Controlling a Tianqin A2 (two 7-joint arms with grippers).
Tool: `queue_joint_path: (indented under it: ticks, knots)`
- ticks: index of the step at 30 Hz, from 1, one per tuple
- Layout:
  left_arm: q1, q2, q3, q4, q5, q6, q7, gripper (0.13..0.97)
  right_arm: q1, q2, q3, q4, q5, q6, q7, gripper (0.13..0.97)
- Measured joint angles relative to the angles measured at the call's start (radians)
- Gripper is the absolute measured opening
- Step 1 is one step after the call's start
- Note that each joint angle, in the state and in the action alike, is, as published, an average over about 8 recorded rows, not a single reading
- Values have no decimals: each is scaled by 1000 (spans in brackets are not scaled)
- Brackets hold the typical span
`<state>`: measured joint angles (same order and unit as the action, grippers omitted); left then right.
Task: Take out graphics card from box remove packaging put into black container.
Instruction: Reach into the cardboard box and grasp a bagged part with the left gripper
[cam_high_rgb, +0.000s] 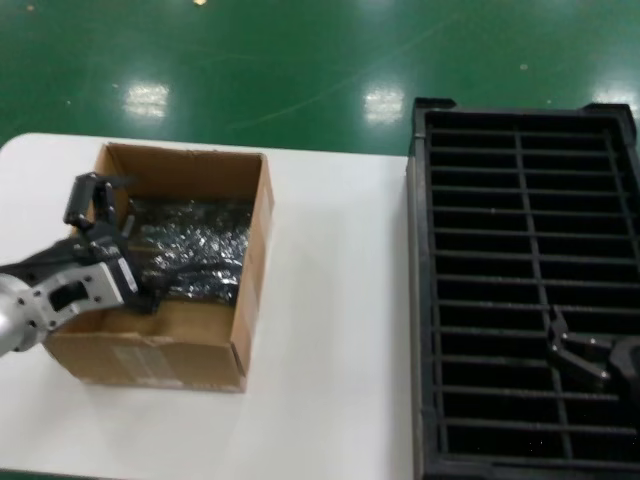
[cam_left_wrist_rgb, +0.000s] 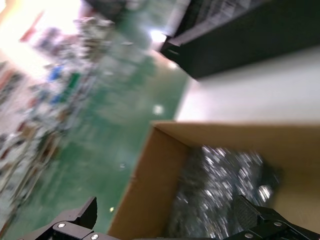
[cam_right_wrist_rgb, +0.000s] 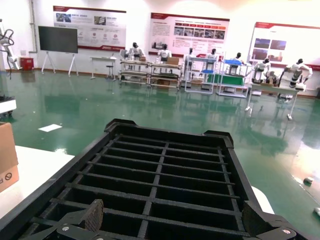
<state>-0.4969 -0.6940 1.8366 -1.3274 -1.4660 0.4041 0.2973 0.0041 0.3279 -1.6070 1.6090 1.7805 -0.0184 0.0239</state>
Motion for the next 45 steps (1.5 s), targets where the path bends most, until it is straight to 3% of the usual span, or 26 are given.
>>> queue_joint_path:
  ticks: [4,7,11,16,23,29,39,45]
  knots:
    - [-153,2,97,139,129,108,45,966,0,0,0,0,0,0,0,966]
    - [-247,27,157,237,212,152,80,966,0,0,0,0,0,0,0,966]
    - [-339,76,211,349,288,161,131,966,0,0,0,0,0,0,0,966]
    - [-413,136,255,462,337,157,183,966,0,0,0,0,0,0,0,966]
    - [-461,193,285,570,348,171,222,942,0,0,0,0,0,0,0,966]
    - [-481,225,284,627,328,148,261,902,0,0,0,0,0,0,0,966]
    - [-510,250,277,711,292,87,362,760,0,0,0,0,0,0,0,966]
    - [-516,259,267,745,259,81,404,654,0,0,0,0,0,0,0,966]
